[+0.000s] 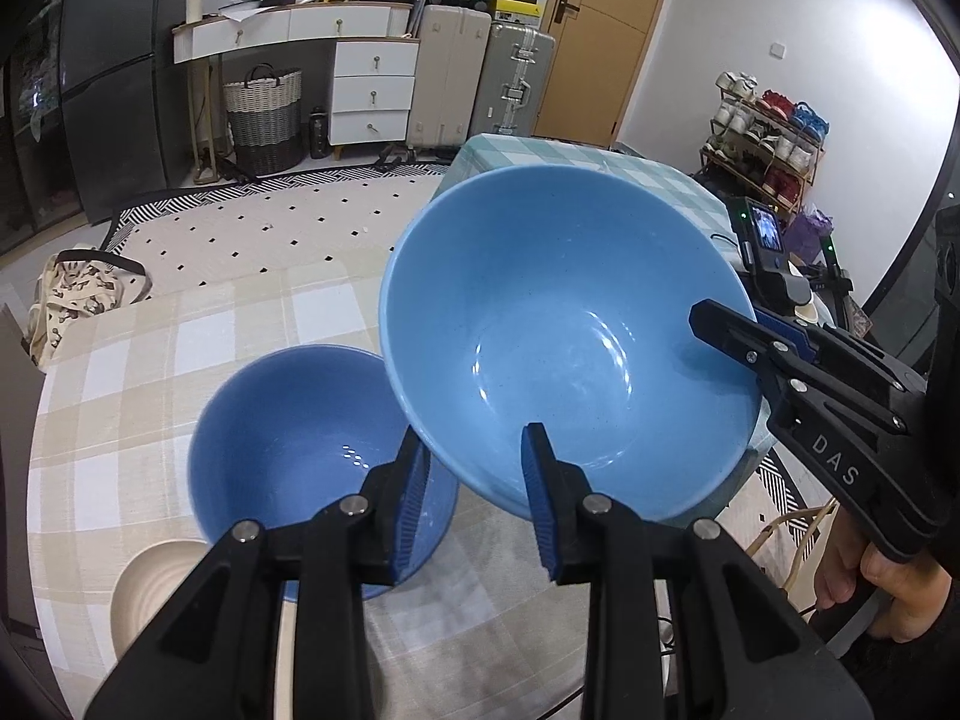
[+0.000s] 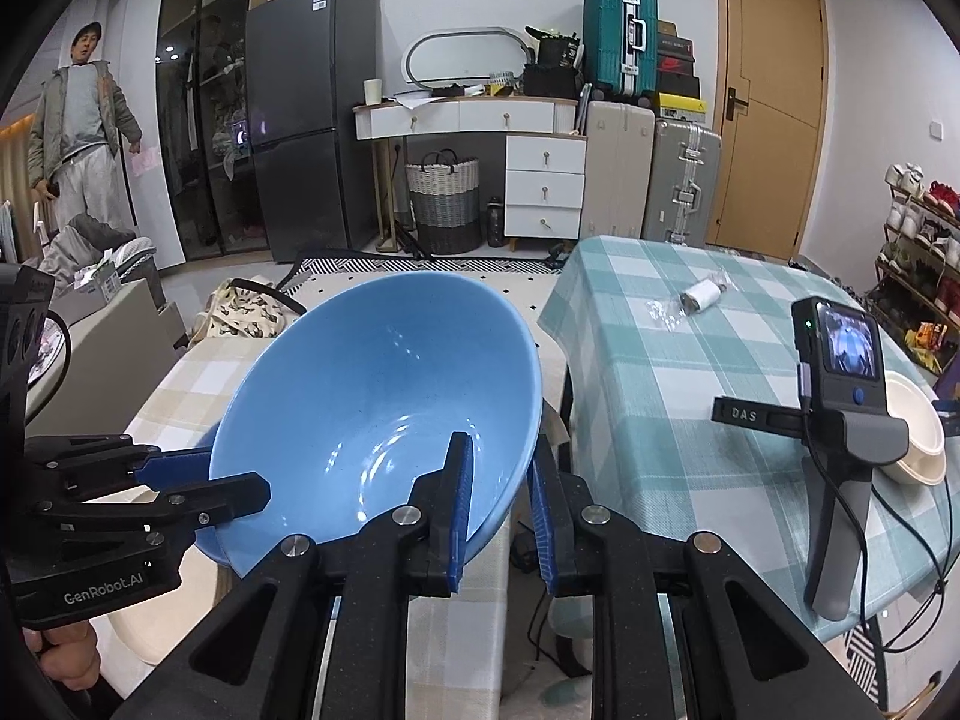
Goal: Organize plates and bowls
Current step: 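Lift the light blue bowl with both grippers and lower it into the nested bowls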
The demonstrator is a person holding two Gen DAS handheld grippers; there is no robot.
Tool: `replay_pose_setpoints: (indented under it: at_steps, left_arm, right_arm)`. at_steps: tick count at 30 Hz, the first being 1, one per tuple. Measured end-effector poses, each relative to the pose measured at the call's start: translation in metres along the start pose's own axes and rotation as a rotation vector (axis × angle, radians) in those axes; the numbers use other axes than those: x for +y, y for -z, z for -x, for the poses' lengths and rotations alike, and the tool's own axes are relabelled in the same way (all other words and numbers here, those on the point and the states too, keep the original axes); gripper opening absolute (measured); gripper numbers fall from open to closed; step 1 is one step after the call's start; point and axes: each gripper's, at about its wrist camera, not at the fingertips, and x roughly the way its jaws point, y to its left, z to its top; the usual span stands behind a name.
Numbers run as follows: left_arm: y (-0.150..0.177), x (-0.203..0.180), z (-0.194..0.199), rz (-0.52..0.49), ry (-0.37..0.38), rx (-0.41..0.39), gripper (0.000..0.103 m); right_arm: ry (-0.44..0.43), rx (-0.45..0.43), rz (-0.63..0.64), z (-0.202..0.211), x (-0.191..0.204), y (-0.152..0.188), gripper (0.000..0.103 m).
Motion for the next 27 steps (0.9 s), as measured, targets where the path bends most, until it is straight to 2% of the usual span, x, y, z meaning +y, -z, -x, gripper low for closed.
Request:
replay_pose_setpoints:
  at_steps: [11,27]
  left_arm:
    - [0.0,0.035,0.022,0.046,-0.034,-0.037,0.03]
    - [0.014,0.09,0.022,0.117,-0.097,-0.006,0.03]
  right_arm:
    - [-0.048,-0.026,0.032,-0.005,0.04,-0.011,0.019]
    - [-0.111,0.021,0.102,-0.043,0.093,-0.011,0.021]
